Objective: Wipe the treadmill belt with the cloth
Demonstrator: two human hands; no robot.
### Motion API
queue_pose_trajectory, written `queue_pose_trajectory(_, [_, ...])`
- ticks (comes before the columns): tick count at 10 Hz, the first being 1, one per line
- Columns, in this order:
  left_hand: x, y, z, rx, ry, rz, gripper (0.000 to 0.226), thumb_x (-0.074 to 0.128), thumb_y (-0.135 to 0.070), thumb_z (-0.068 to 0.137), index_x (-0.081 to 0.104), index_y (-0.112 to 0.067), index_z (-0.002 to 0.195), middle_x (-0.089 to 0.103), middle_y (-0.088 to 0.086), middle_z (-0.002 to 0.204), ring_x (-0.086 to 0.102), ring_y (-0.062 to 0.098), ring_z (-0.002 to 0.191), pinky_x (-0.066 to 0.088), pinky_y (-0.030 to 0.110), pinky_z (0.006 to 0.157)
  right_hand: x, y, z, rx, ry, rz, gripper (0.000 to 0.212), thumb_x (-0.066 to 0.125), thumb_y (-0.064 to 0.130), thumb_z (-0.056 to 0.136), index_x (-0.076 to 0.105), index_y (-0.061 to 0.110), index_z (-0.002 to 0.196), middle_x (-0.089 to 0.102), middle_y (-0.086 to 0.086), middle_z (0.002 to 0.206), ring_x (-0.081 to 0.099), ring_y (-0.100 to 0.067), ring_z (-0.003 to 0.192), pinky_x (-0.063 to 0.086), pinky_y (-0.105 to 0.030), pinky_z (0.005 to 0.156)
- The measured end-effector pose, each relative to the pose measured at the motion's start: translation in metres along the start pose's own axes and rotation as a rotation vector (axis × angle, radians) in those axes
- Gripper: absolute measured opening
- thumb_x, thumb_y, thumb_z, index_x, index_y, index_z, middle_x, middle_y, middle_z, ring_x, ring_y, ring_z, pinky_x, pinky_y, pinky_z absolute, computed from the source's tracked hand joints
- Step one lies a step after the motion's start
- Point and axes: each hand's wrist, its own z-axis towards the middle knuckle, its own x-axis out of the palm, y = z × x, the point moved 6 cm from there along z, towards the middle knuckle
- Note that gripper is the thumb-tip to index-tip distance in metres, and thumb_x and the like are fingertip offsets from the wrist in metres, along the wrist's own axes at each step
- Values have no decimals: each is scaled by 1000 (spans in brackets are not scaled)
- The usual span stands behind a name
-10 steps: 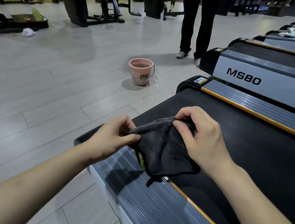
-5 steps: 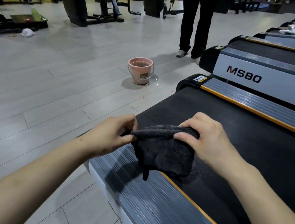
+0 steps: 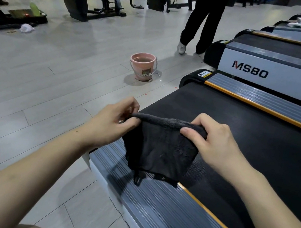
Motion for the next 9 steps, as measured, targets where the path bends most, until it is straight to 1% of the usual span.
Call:
queue_pose_trajectory(1, [0, 2, -4, -89, 1, -368, 14, 59, -11, 97, 48, -19, 94, 53, 5, 78, 46, 16, 68, 38, 26, 58, 2, 8, -8, 76, 56, 169, 21, 70, 39, 87, 59, 23, 78, 65, -1, 71, 58, -10, 65, 45, -29, 61])
queue_pose_trajectory(2, [4, 20, -8, -221, 13, -447, 8, 54, -5, 100, 49, -10, 101, 58, 8, 86, 55, 9, 67, 45, 18, 57, 27, 11, -20, 159, 247, 350, 21, 73, 37, 85, 62, 20, 81, 69, -7, 73, 56, -9, 64, 45, -31, 65])
queue_pose_trajectory(3, [25, 49, -11, -288, 141, -175, 7, 65, -19, 97, 61, -24, 99, 66, 4, 90, 59, 10, 77, 51, 34, 74, 61, -7, -36, 293, 444, 330, 22, 74, 35, 84, 62, 17, 85, 70, -12, 71, 56, -8, 62, 45, -30, 64])
queue_pose_trajectory(4, [49, 65, -10, -312, 225, -60, 10, 68, -21, 94, 62, -26, 99, 70, 2, 97, 61, 9, 80, 51, 32, 80, 78, -26, -54, 396, 559, 202, 17, 73, 27, 86, 62, 13, 87, 69, 4, 63, 61, -4, 54, 50, -21, 57])
queue_pose_trajectory(5, [63, 68, -7, -271, 231, 26, 11, 65, -16, 94, 61, -25, 100, 68, -9, 95, 60, 0, 79, 50, 25, 80, 78, -41, -55, 415, 640, 32, 18, 71, 33, 84, 64, 17, 87, 74, 2, 73, 72, -18, 63, 61, -37, 68])
queue_pose_trajectory(6, [71, 68, -1, -225, 200, 110, 12, 64, -14, 94, 62, -22, 101, 66, -12, 94, 57, -9, 74, 45, 12, 72, 72, -48, -50, 379, 653, -104, 20, 73, 40, 83, 66, 21, 86, 74, 5, 77, 70, -10, 65, 58, -31, 68])
queue_pose_trajectory(7, [78, 68, 7, -173, 180, 184, 12, 65, -16, 94, 63, -25, 101, 68, -9, 99, 62, 1, 91, 50, 25, 86, 69, -52, -49, 340, 621, -204, 15, 73, 44, 82, 68, 30, 84, 72, 13, 76, 64, 1, 72, 49, -20, 65])
queue_pose_trajectory(8, [83, 72, 14, -149, 179, 330, 19, 66, -21, 94, 64, -28, 111, 63, -7, 111, 61, 11, 102, 50, 36, 95, 62, -61, -48, 340, 552, -263, 15, 69, 47, 85, 66, 34, 91, 70, 16, 77, 62, 0, 82, 51, -24, 73])
queue_pose_trajectory(9, [78, 62, 19, -49, 178, 428, 26, 61, -33, 96, 60, -33, 122, 58, -10, 123, 57, 13, 114, 48, 36, 97, 51, -54, -44, 249, 423, -362, 19, 60, 50, 89, 62, 37, 102, 66, 18, 89, 61, -5, 90, 53, -32, 81])
